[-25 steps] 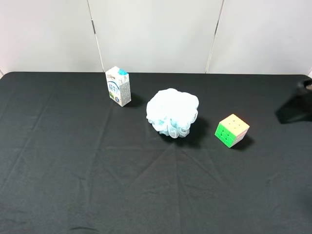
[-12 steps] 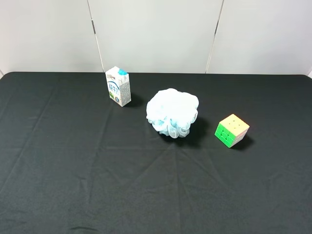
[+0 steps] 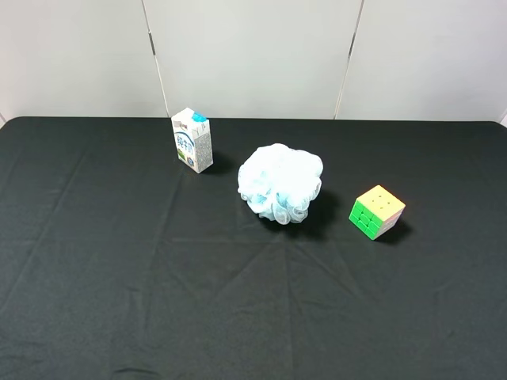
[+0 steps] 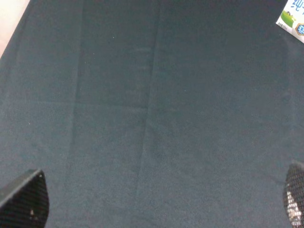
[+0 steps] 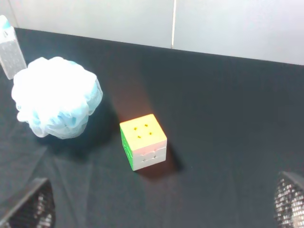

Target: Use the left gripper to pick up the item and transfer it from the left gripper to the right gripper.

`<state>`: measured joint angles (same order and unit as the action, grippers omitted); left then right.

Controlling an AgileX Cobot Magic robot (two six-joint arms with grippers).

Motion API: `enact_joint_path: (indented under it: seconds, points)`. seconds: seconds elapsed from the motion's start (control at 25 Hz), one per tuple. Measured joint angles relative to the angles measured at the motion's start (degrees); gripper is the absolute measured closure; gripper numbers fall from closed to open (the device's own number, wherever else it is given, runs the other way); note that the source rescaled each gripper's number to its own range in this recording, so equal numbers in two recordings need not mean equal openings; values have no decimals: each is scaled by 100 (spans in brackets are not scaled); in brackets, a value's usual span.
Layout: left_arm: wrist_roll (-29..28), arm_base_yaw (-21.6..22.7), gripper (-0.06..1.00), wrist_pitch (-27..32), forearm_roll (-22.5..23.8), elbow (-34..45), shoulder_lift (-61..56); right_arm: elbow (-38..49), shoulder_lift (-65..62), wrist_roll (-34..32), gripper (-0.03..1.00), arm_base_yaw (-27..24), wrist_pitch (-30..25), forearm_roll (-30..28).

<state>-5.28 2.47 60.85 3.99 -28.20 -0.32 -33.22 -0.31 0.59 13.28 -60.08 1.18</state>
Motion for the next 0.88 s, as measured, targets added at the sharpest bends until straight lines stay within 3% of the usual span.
enact_joint_path:
  seconds: [0.16, 0.6, 0.88]
  points:
    - [0, 0, -3, 0, 0, 0, 0, 440, 0, 0, -3, 0, 131, 47]
    - [0, 0, -3, 0, 0, 0, 0, 474, 0, 0, -3, -28, 178, 49]
    - [0, 0, -3, 0, 0, 0, 0, 474, 0, 0, -3, -1205, 178, 55]
